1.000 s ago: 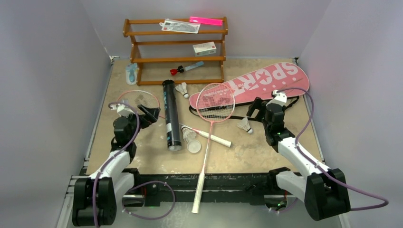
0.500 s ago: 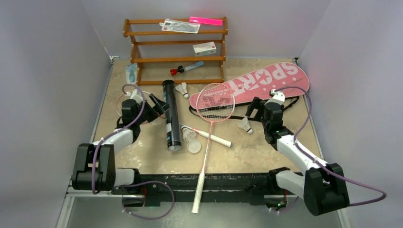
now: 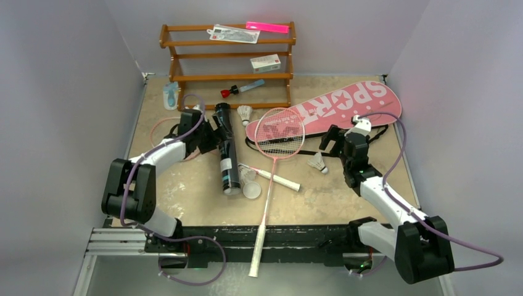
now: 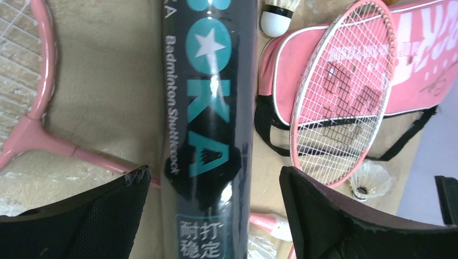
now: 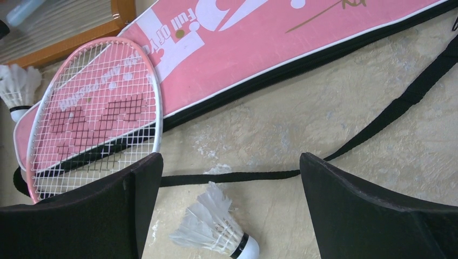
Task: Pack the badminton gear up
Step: Adjust the shuttle tube at the center of the board.
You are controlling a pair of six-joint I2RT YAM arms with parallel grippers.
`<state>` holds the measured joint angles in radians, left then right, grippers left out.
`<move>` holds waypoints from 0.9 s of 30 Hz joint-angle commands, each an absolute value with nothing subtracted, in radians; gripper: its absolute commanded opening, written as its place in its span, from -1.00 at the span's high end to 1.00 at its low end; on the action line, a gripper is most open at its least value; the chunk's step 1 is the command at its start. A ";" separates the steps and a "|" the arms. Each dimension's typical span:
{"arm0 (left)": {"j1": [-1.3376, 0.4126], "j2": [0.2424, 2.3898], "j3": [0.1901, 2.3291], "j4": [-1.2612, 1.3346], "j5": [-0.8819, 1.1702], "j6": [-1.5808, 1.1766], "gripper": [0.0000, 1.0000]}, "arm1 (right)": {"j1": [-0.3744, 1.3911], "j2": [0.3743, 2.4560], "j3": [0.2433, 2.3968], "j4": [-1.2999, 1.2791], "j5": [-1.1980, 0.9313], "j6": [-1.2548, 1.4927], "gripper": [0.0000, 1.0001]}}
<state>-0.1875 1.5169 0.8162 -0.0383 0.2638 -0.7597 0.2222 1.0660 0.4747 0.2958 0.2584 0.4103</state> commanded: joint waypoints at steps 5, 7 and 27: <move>-0.261 1.731 1.064 -0.308 0.132 -0.694 -0.66 | 0.222 1.055 0.508 0.318 0.250 0.405 -0.97; -0.268 1.777 1.098 -0.338 0.126 -0.693 -0.51 | 0.222 1.054 0.509 0.316 0.250 0.404 -0.97; -0.080 1.301 0.960 -0.407 0.132 -1.127 0.12 | 0.222 1.075 0.481 0.459 -0.028 0.359 -0.96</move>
